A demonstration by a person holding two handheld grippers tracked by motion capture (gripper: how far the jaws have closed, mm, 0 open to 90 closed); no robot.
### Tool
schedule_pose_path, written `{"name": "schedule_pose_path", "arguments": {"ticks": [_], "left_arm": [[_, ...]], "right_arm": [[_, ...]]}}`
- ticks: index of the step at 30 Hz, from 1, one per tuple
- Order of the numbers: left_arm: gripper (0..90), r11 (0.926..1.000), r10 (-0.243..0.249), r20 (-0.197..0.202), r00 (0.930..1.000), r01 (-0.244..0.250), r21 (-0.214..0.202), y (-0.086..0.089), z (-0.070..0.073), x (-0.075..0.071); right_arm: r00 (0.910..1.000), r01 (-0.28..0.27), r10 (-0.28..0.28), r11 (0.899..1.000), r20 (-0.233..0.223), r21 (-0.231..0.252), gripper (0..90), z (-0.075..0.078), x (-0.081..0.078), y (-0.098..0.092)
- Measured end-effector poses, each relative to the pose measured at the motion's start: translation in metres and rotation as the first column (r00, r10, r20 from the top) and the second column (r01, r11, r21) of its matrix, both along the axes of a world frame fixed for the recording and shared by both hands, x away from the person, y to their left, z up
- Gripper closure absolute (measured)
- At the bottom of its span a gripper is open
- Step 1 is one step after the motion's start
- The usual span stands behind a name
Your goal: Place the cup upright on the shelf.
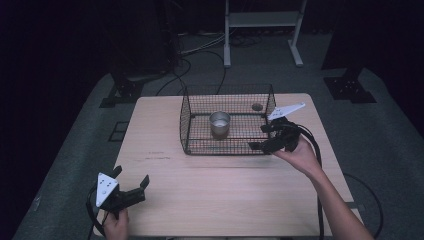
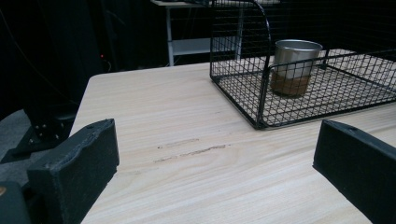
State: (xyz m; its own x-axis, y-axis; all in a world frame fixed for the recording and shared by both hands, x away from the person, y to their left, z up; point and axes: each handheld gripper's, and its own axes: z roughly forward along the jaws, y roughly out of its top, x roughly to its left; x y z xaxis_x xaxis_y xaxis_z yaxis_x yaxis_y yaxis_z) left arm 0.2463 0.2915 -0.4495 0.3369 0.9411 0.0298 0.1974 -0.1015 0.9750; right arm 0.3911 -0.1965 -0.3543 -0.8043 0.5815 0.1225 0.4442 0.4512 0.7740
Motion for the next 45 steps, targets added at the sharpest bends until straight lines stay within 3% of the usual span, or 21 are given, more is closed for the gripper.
{"name": "schedule_pose_path", "arguments": {"ticks": [5, 13, 26, 45], "left_arm": [[0.0, 1.0000, -0.003, -0.001, 1.0000, 0.003, 0.000, -0.001, 0.000, 0.001], [0.0, 1.0000, -0.006, -0.001, 1.0000, 0.006, 0.008, -0.004, 0.000, 0.000], [0.0, 0.9998, -0.009, 0.000, 1.0000, 0.009, 0.016, -0.006, 0.001, 0.000], [0.0, 0.9998, -0.007, 0.001, 1.0000, 0.007, 0.017, -0.006, 0.001, 0.001]], "right_arm": [[0.9999, 0.011, -0.011, 1.000, -0.009, 0.019, 13.4, -0.003, -0.005, -0.008], [0.9997, 0.024, -0.024, 1.000, 0.000, 0.008, 13.4, -0.007, -0.015, -0.020], [0.9976, 0.064, -0.064, 0.998, -0.024, -0.002, 13.4, -0.027, -0.028, -0.043], [0.9939, 0.100, -0.099, 0.995, -0.047, 0.020, 13.4, -0.048, -0.040, -0.065]]}}
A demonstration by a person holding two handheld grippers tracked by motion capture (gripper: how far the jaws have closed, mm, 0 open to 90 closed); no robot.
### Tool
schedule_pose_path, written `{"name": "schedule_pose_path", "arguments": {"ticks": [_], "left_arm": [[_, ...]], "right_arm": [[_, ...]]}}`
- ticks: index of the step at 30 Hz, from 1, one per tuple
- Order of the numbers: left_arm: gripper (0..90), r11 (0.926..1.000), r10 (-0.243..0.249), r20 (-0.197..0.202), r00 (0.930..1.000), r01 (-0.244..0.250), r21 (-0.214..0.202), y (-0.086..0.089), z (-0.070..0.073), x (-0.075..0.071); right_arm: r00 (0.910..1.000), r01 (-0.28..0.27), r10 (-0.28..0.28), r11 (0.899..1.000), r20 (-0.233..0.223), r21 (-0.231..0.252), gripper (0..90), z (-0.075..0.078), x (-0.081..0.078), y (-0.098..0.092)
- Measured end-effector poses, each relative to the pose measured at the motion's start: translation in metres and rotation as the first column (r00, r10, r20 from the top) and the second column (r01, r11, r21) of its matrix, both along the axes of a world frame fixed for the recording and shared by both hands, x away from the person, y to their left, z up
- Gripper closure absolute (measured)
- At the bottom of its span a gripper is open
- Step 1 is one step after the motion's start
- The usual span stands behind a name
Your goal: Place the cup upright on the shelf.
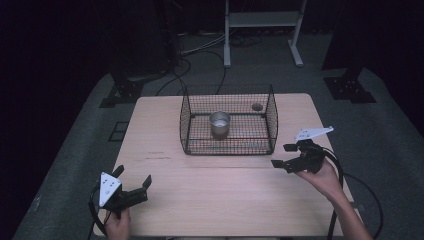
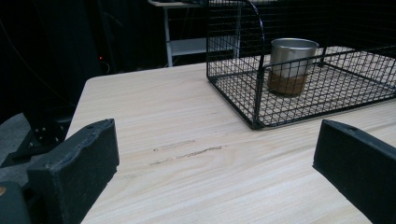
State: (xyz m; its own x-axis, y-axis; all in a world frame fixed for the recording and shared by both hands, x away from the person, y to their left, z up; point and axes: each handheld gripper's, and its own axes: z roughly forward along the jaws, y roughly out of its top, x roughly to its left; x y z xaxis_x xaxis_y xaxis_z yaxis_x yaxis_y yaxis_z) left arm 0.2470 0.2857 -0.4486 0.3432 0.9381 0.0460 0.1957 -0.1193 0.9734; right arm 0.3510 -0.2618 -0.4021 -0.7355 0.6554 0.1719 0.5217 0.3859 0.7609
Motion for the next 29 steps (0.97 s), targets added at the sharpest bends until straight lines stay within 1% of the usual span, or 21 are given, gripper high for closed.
{"name": "schedule_pose_path", "arguments": {"ticks": [4, 10, 14, 16, 19, 21, 24, 26, 29], "left_arm": [[0.0, 1.0000, -0.002, -0.001, 1.0000, 0.002, 0.002, 0.000, 0.000, 0.000], [0.0, 1.0000, 0.001, 0.003, 1.0000, -0.001, 0.000, 0.000, 0.001, 0.000], [0.0, 1.0000, 0.001, 0.003, 1.0000, -0.001, 0.000, 0.000, 0.001, 0.000], [0.0, 1.0000, -0.001, 0.003, 1.0000, 0.001, 0.000, 0.000, 0.001, 0.000], [0.0, 1.0000, 0.001, 0.005, 1.0000, -0.001, 0.000, 0.000, 0.001, -0.001], [0.0, 1.0000, 0.000, 0.005, 1.0000, 0.000, 0.001, 0.000, 0.001, -0.001], [0.0, 1.0000, 0.000, 0.004, 1.0000, 0.000, -0.001, -0.002, 0.001, 0.000], [0.0, 1.0000, -0.001, 0.007, 1.0000, 0.001, 0.001, -0.003, 0.001, 0.000], [0.0, 1.0000, -0.003, 0.006, 1.0000, 0.003, 0.002, -0.003, 0.002, 0.000]], "right_arm": [[0.9999, 0.007, -0.007, 1.000, -0.015, -0.004, 13.4, -0.005, -0.002, -0.003], [0.9998, 0.014, -0.014, 1.000, -0.016, -0.003, 13.4, -0.007, -0.004, -0.006], [0.9996, 0.017, -0.017, 1.000, -0.023, -0.016, 13.4, -0.009, -0.007, -0.007], [0.9997, 0.017, -0.018, 1.000, -0.020, -0.013, 13.4, -0.011, -0.009, -0.008], [0.9993, 0.023, -0.024, 0.999, -0.030, -0.035, 13.4, -0.015, -0.012, -0.010], [0.9993, 0.025, -0.026, 0.999, -0.028, -0.026, 13.4, -0.015, -0.014, -0.011], [0.9995, 0.029, -0.029, 0.999, -0.013, -0.026, 13.4, -0.014, -0.018, -0.012], [0.9991, 0.032, -0.033, 0.999, -0.025, -0.029, 13.4, -0.015, -0.021, -0.013], [0.9991, 0.037, -0.037, 0.999, -0.018, -0.035, 13.3, -0.015, -0.026, -0.014]]}}
